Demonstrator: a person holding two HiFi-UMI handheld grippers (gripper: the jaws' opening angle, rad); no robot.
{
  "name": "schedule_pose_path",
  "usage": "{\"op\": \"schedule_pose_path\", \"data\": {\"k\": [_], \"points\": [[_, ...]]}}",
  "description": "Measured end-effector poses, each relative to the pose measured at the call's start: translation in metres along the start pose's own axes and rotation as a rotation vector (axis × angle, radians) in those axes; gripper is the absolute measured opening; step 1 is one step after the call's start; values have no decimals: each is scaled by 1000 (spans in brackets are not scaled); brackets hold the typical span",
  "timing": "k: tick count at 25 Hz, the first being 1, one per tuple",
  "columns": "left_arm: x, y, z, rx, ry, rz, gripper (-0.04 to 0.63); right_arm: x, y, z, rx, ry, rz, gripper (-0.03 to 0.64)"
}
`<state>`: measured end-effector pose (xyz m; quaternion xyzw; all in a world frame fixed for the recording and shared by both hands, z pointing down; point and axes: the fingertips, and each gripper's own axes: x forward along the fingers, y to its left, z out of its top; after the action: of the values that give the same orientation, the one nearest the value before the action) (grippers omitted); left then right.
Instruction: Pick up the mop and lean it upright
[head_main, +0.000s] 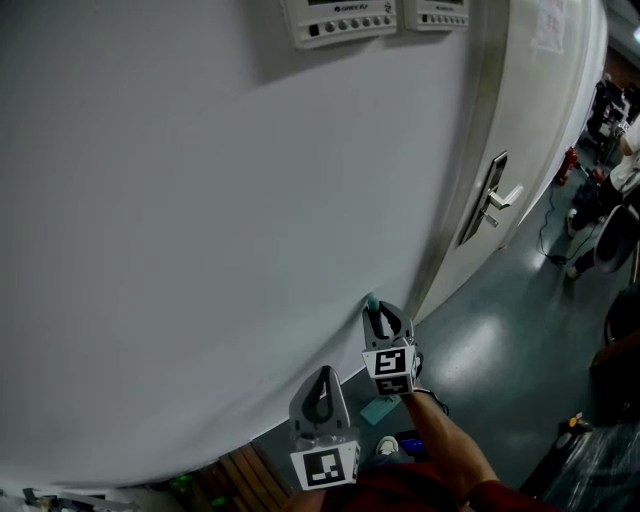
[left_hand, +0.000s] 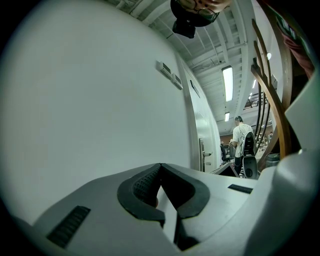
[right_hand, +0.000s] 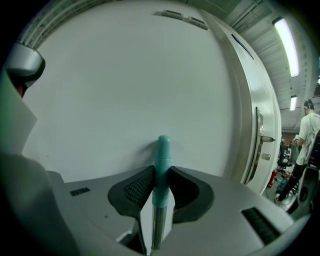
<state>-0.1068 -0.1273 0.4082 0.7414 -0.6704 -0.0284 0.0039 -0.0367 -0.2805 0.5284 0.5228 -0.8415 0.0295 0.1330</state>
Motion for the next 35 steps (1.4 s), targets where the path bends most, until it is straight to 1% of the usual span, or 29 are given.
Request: {"op": "schedule_pose_path", "data": {"k": [2, 6, 9, 11, 13, 19, 29, 35], "points": [[0, -1, 0, 0, -1, -2, 14, 0, 1, 0, 8, 6, 5, 107], [0, 0, 2, -3, -5, -1, 14, 0, 0, 1, -13, 4, 1, 108], [-1, 1, 3, -2, -6, 2, 14, 0, 1, 0, 17, 28, 31, 113], [-2, 2, 3, -1, -1, 3, 14, 1, 1, -2, 41, 46, 53, 178], [-2, 3, 2, 1, -1, 3, 14, 0, 0, -4, 36, 53, 61, 193], [1, -1, 3, 5, -4, -10, 14, -7, 2, 0, 31, 32, 91, 213], [4, -4, 0, 4, 3, -24, 14, -20, 1, -3, 45, 19, 95, 215], [8, -4, -3, 2, 7, -26, 14, -40, 3, 12, 67, -22, 96, 215]]}}
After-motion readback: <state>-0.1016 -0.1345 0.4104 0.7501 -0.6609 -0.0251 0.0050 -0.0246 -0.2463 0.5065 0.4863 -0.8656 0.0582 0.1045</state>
